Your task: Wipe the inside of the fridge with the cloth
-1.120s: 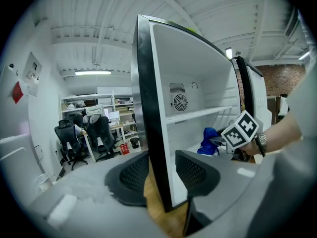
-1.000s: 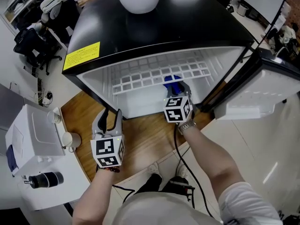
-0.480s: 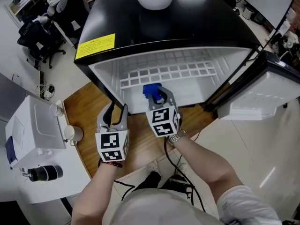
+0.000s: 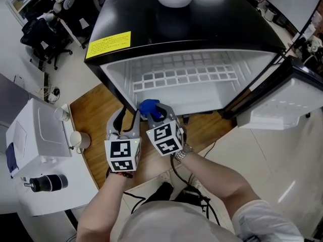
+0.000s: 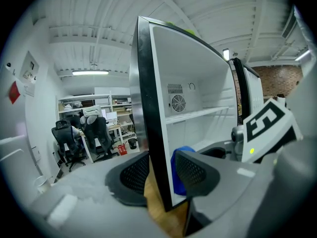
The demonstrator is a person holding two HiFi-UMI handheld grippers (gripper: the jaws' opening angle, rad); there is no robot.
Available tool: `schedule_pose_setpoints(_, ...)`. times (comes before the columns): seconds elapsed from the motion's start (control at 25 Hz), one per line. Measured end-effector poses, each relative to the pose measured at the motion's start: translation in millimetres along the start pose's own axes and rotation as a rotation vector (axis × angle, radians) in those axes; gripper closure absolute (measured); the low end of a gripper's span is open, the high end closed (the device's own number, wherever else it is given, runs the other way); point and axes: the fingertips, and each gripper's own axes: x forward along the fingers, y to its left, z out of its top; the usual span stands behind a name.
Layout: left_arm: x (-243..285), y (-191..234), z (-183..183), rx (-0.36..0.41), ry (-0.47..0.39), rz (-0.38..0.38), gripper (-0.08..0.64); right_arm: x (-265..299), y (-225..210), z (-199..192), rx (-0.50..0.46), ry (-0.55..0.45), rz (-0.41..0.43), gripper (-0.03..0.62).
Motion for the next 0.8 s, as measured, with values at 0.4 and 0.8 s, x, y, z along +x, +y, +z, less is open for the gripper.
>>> schedule_pose_setpoints(0.4, -2, -1, 2, 0.004, -0.002, 0.001, 0.397, 18, -8, -56, -0.043, 0.135, -0.050, 0.523)
schedule_pose_setpoints(0.8, -2, -1, 1, 0.001, -0.003, 0.012, 0.397, 3, -60, -80, -0.027, 0.185, -0.165, 0.523)
